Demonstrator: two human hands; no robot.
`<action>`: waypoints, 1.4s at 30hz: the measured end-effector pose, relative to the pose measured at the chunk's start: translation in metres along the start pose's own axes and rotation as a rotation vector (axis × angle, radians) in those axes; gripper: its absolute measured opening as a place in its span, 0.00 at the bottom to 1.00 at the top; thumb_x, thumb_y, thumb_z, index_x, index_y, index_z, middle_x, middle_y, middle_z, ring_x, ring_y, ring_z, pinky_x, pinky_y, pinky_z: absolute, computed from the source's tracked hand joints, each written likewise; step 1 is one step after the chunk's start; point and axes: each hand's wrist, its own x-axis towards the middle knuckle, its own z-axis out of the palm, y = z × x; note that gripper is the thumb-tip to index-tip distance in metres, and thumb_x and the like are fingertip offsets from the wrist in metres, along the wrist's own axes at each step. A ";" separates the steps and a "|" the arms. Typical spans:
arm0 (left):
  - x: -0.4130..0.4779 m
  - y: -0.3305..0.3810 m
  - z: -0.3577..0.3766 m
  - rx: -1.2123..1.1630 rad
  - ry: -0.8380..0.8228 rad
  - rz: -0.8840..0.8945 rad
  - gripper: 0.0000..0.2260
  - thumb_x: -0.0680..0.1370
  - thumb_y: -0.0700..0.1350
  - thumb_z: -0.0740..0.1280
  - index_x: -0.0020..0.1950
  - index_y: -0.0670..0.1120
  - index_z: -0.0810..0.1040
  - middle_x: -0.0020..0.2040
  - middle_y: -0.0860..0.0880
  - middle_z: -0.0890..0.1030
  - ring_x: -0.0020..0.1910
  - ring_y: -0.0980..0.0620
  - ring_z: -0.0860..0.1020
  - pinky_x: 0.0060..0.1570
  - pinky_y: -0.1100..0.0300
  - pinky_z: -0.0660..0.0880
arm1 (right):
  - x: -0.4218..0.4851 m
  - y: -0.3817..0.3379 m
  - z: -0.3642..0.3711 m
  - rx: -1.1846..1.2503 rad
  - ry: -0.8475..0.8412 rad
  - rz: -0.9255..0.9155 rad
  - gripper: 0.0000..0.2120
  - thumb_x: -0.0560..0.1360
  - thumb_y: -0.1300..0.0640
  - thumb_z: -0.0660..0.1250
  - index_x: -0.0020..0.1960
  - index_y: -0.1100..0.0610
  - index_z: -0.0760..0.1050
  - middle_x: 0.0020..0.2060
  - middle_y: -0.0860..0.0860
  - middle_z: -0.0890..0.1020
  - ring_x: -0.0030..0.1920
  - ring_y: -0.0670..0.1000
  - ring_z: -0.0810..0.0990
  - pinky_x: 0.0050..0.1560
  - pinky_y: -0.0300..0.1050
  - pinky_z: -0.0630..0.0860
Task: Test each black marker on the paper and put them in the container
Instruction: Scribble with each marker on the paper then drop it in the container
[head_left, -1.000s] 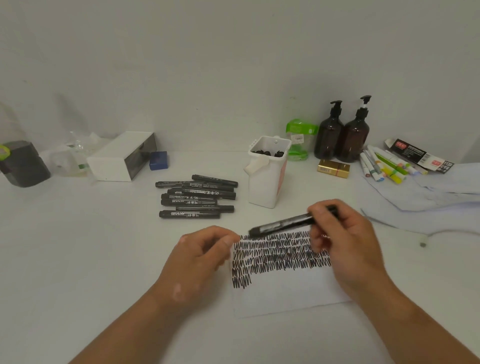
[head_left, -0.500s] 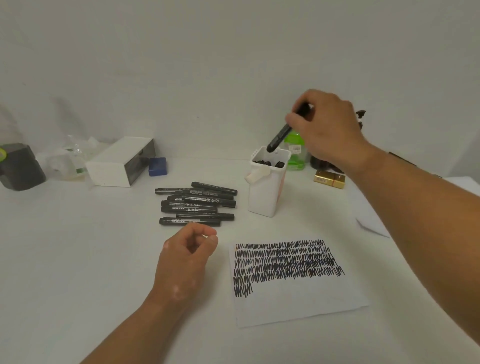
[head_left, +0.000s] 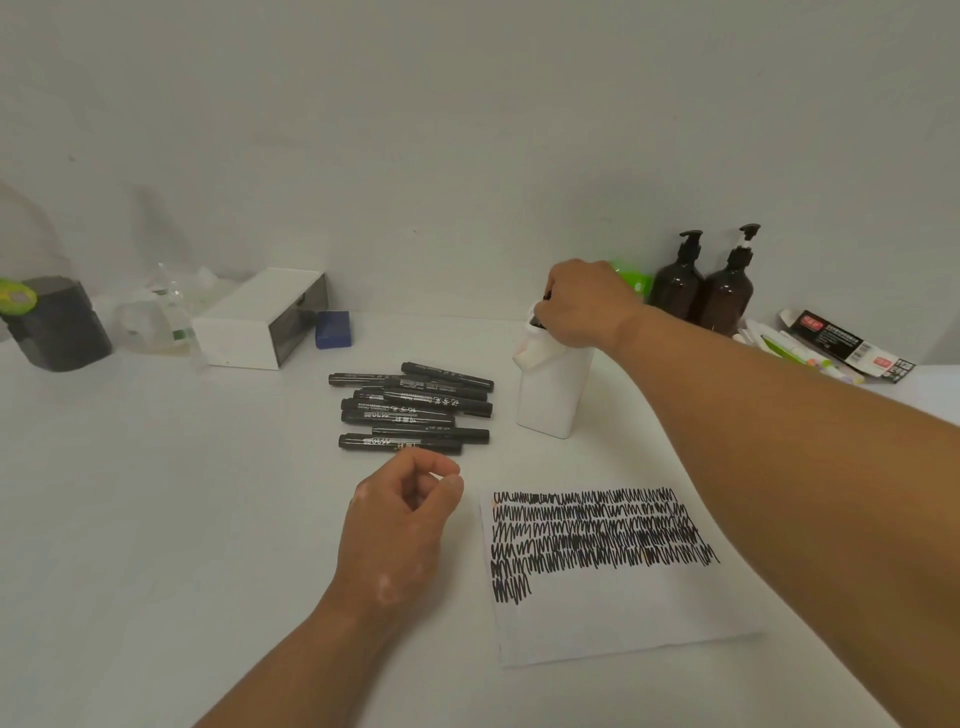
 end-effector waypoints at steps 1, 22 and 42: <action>0.000 0.001 0.001 0.007 0.001 0.000 0.04 0.70 0.51 0.69 0.42 0.55 0.81 0.28 0.57 0.73 0.28 0.55 0.70 0.34 0.55 0.68 | 0.001 0.000 0.001 0.004 -0.010 0.007 0.12 0.78 0.52 0.63 0.56 0.58 0.77 0.58 0.58 0.81 0.54 0.60 0.78 0.49 0.48 0.75; -0.002 0.005 0.000 0.083 -0.014 0.012 0.02 0.72 0.50 0.69 0.40 0.54 0.81 0.28 0.58 0.75 0.28 0.58 0.71 0.33 0.58 0.69 | -0.172 0.036 0.011 0.553 0.180 -0.012 0.03 0.75 0.50 0.72 0.42 0.45 0.83 0.34 0.42 0.84 0.38 0.41 0.81 0.39 0.31 0.71; 0.047 -0.009 -0.026 1.344 -0.023 0.287 0.19 0.77 0.41 0.65 0.68 0.49 0.75 0.61 0.50 0.77 0.62 0.46 0.72 0.67 0.46 0.63 | -0.220 0.066 0.055 0.716 0.098 -0.001 0.04 0.74 0.53 0.75 0.42 0.45 0.83 0.32 0.41 0.82 0.34 0.43 0.78 0.38 0.30 0.71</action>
